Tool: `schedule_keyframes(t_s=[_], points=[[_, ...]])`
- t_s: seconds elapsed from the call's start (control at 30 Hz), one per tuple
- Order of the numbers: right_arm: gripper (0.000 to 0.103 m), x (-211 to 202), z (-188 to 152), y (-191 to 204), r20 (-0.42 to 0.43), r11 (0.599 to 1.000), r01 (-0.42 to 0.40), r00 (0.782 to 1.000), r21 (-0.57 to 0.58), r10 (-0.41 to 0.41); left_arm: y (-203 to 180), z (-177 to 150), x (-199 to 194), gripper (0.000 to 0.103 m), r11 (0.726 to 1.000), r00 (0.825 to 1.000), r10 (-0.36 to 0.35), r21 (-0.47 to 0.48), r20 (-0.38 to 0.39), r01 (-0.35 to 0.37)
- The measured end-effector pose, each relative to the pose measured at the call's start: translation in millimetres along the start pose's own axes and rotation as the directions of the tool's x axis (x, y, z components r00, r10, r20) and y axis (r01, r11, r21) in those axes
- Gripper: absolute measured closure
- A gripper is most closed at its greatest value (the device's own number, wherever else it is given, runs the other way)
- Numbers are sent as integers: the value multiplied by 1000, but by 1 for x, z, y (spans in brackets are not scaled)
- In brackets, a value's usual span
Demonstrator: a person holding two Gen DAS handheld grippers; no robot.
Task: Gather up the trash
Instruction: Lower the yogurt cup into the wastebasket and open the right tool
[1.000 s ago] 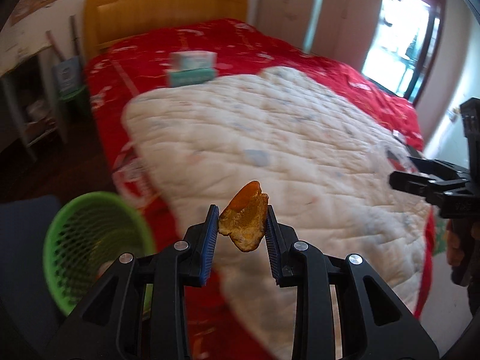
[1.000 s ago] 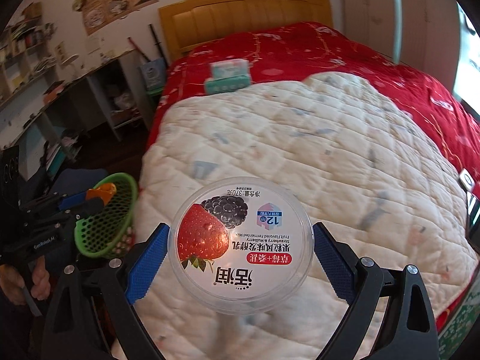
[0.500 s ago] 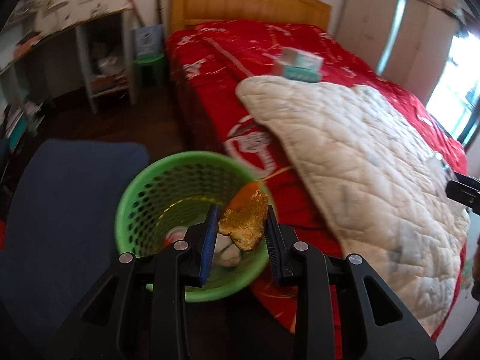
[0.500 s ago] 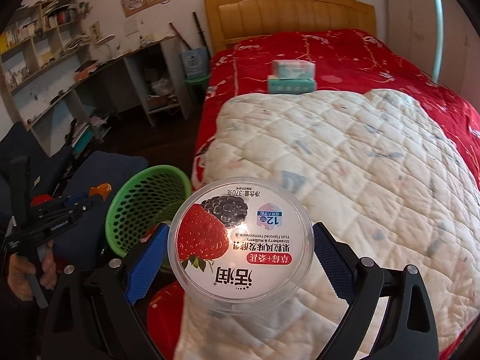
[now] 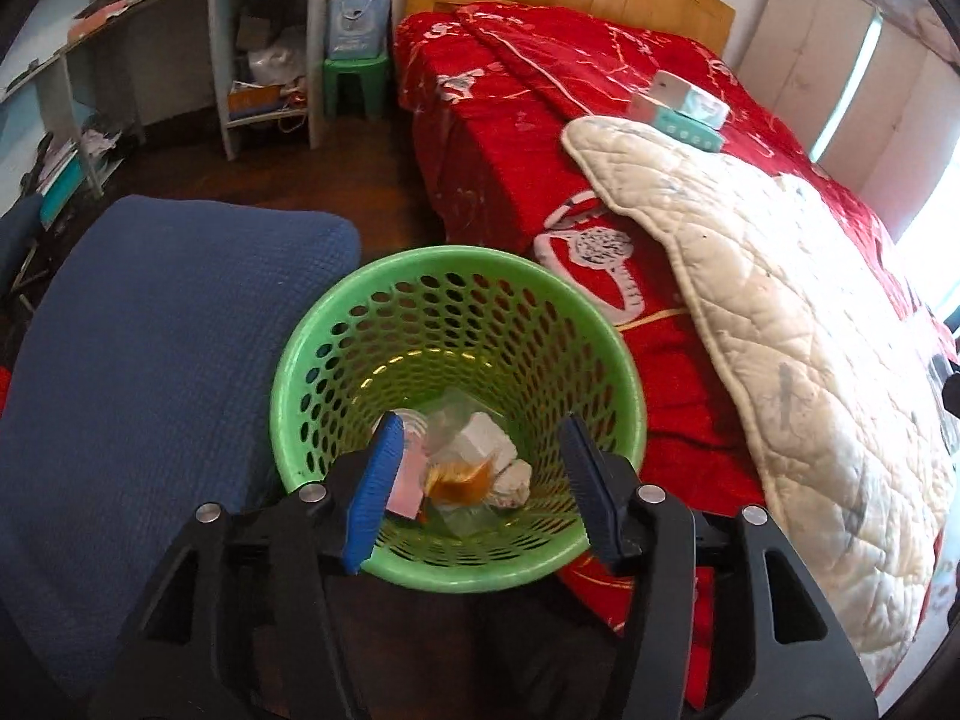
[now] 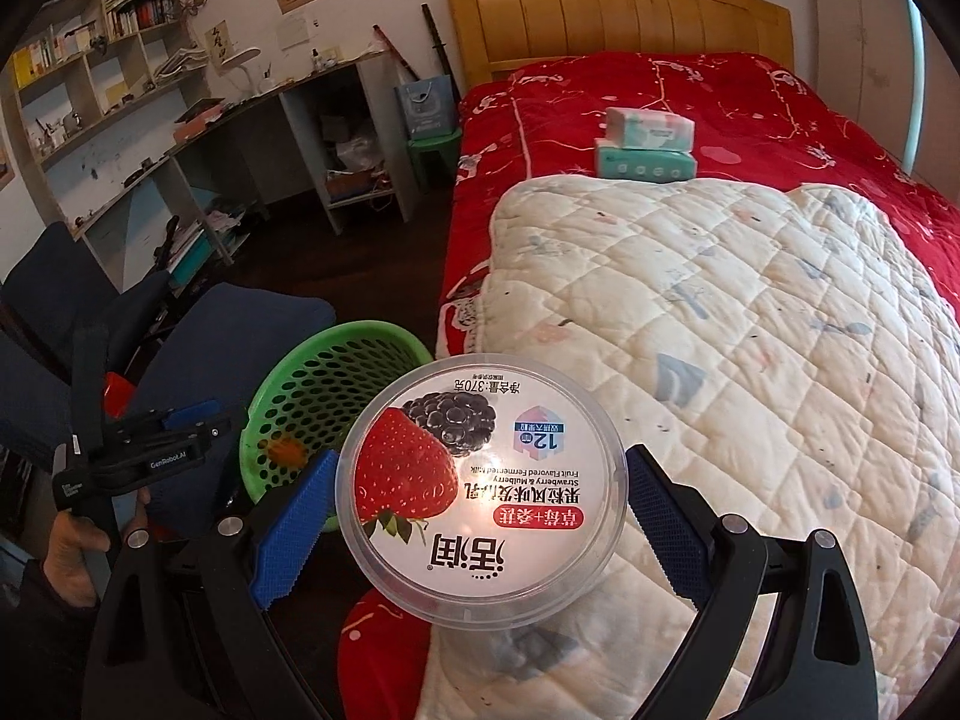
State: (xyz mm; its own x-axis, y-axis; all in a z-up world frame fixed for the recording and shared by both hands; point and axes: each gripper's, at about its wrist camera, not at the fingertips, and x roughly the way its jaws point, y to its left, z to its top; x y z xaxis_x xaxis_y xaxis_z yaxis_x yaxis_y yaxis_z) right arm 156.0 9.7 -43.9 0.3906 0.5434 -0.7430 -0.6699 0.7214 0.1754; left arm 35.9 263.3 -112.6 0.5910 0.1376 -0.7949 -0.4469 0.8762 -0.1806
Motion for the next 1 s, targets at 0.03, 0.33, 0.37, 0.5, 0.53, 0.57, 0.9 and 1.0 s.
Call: schedule_keyframes(t_s=[0.03,0.33,0.37,0.5,0.53,0.57,0.9,1.0], points=[[12,2,0,1,-2,1000,-3,1000,0,3,2,-1,0,48,1000,1000,2,-5,-2,-2],[12,24,7,22,-26,999,-50,998,-14,50,18,-5,-21,48,999,999,26,-44,28,-24],[12,28,9,27,-30,998,-58,998,-16,58,20,-6,-24,48,999,999,28,-45,33,-27],[12,41,14,38,-46,996,-89,995,-20,88,28,-8,-38,47,997,998,44,-65,52,-41],[12,45,15,41,-51,995,-94,994,-22,92,31,-9,-41,46,996,997,47,-72,58,-42],[12,49,15,45,-57,995,-100,993,-25,99,33,-10,-44,46,996,997,49,-78,62,-44],[12,93,22,86,-115,987,-159,981,-35,154,49,-12,-68,46,991,992,77,-115,101,-65],[12,104,24,97,-129,985,-169,978,-40,163,52,-12,-72,46,990,991,82,-123,107,-69]])
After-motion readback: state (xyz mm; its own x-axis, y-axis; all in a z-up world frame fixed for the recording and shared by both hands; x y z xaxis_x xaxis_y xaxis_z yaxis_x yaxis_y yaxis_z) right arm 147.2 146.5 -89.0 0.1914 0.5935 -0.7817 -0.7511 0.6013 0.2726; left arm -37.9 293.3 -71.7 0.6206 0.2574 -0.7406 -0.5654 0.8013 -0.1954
